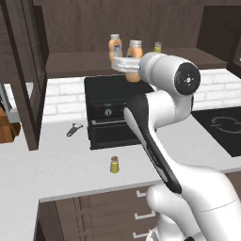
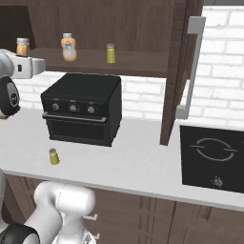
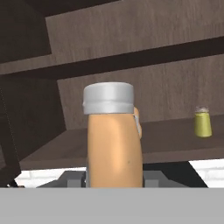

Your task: Put the shaker and condiment bottle from the counter next to their counterparts in the cabinet.

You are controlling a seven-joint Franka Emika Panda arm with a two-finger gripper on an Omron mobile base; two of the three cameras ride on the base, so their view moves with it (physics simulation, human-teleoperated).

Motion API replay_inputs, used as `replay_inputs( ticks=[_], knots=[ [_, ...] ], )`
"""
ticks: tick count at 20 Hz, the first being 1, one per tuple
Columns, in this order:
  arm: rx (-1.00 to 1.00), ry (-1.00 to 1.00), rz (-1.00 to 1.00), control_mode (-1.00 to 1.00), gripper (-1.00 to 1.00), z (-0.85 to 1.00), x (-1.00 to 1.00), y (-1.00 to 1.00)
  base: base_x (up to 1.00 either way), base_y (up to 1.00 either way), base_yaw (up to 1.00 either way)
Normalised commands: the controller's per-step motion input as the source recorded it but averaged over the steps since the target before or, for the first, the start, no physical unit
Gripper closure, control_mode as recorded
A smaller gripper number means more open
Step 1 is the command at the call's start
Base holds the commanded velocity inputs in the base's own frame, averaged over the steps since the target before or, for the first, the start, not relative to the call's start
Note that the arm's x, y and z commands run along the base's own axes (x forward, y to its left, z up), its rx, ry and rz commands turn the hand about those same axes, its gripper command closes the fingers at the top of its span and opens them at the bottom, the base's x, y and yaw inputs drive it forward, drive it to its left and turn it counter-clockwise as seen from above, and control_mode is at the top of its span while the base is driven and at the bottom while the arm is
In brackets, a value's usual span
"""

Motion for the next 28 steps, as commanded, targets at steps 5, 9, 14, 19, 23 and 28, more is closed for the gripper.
replay_inputs(
  ticks=[5,9,14,19,23,28],
  knots=[
    [0.0,0.0,0.0,-1.0,1.0,0.02,0.06,0.02,0.0,0.0,0.0],
    [-0.01,0.0,0.01,-1.0,1.0,-0.01,0.24,0.0,0.0,0.0,0.0],
    [-0.03,0.0,0.0,-1.0,1.0,-0.07,0.48,0.0,0.0,0.0,0.0],
    [-0.06,-0.01,0.0,-1.0,1.0,-0.03,0.13,0.05,0.0,0.0,0.0],
    [-0.05,-0.09,0.0,-1.0,1.0,-0.07,0.03,0.08,0.0,0.0,0.0],
    [-0.04,-0.08,0.0,-1.0,1.0,-0.14,0.36,0.02,0.0,0.0,0.0]
  ],
)
